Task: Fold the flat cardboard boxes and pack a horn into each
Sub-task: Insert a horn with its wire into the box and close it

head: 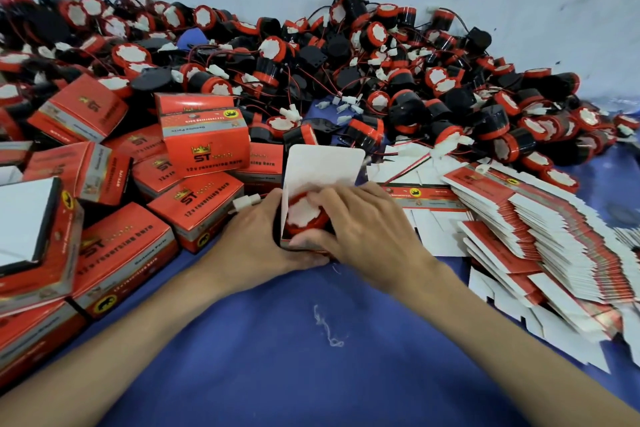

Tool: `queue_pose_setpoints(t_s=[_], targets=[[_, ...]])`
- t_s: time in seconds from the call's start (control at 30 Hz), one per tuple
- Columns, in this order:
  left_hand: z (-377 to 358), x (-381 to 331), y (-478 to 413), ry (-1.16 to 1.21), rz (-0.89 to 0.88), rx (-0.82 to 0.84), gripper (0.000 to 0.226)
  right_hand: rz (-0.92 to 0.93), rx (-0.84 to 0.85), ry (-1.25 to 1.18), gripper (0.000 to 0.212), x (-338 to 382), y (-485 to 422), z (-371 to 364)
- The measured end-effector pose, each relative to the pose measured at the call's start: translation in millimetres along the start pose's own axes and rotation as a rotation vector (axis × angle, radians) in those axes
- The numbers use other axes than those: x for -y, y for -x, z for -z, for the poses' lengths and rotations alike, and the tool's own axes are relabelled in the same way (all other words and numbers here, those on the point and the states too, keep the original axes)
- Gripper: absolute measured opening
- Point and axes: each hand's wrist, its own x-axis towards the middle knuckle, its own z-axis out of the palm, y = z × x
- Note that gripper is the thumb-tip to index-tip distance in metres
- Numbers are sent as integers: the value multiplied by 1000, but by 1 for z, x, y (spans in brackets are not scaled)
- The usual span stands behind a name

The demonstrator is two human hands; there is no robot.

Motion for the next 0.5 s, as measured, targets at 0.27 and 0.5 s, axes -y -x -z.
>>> queue_pose_setpoints(t_s=[0.27, 0.5], targets=[[4, -3, 5, 214, 50, 69, 57, 6, 410, 220, 44, -9, -4, 28], [-1, -12, 4, 95, 118, -1, 56, 40, 507, 168, 56, -24, -9, 42]])
